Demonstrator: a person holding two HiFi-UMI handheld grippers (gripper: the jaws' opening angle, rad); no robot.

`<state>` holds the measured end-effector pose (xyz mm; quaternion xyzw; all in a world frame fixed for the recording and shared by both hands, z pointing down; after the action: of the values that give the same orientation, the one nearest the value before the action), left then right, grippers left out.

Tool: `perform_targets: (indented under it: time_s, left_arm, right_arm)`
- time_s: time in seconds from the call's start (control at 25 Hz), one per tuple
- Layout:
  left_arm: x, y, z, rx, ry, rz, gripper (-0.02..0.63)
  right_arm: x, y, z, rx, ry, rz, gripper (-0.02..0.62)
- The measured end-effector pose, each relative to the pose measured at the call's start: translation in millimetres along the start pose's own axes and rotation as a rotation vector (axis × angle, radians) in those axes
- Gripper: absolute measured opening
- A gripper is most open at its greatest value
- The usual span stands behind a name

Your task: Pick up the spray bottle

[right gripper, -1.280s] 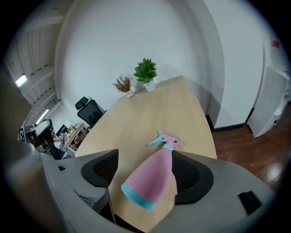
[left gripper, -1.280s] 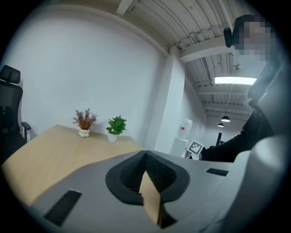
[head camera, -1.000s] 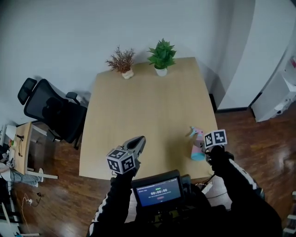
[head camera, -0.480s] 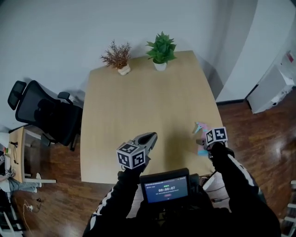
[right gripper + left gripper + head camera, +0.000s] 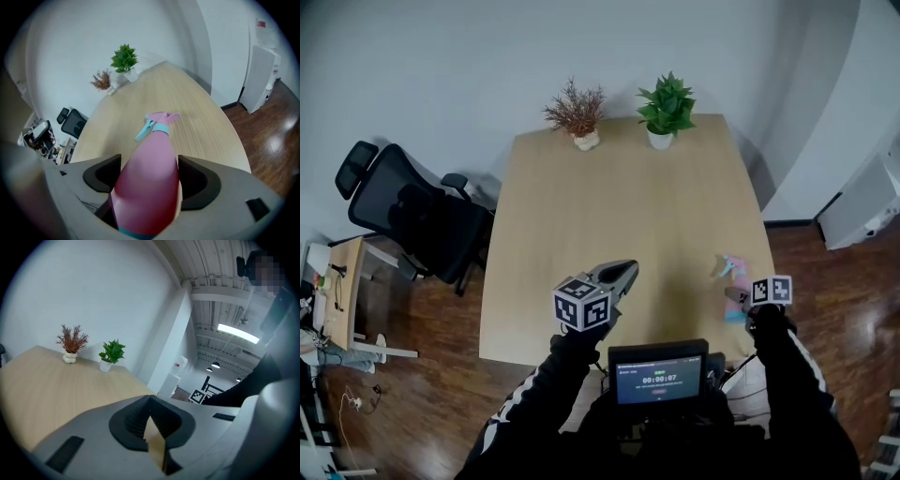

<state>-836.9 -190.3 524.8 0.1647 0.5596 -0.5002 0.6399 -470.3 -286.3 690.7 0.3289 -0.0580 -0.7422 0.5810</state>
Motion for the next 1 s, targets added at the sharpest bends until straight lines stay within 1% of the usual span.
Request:
perform_targets:
  time_s: [0.08, 0.24, 0.44, 0.52, 0.6, 0.72, 0.88, 1.0]
  left_arm:
    - [12.7, -3.7, -13.6, 0.005, 0.028, 0.011, 0.003]
    - [43.3, -5.0, -29.0, 0.009, 0.094, 0.048, 0.003]
    - [85.5, 6.7, -57.4, 0.023, 0.18, 0.1, 0.003]
    - [103.6, 14.0, -63.5, 0.037, 0.205, 0.137, 0.003]
    - [123.3, 21.2, -65.2, 0.041, 0.222, 0.176, 0.003]
    - [148.9, 29.3, -73.6, 0.033, 0.273, 0.189, 0.003]
    - [155.6, 34.7, -89.1, 0.05, 0.327, 0.191, 0.003]
    - [154.1, 35.7, -97.1, 0.069, 0.351, 0.184, 0.003]
  right_arm:
    - [9.2, -18.7, -15.3, 0.039, 0.083, -0.01, 0.36]
    - [51.8, -58.3, -57.3, 0.106, 0.261, -0.12, 0.359]
    - [107.9, -124.8, -135.7, 0.206, 0.549, -0.253, 0.359]
    - [126.8, -147.3, -166.7, 0.244, 0.639, -0.276, 0.36]
    - [144.0, -167.2, -193.9, 0.272, 0.71, -0.319, 0.36]
    - [164.6, -202.5, -229.6, 0.272, 0.807, -0.448, 0.36]
    - [163.9, -230.9, -258.2, 0.276, 0.919, -0.576, 0.36]
    - [157.9, -241.7, -265.2, 0.288, 0.949, -0.628, 0.36]
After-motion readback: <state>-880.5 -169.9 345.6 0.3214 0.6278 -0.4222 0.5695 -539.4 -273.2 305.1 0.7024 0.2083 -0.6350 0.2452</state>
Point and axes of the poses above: the fingertips, and each gripper's own axes: z forward along the fingers, y to its right, x out of its top, the point moved 7 cm from there along -z, backward along the fingers, and after that the axes turned 3 degrees about x, right-handed, at the moved point
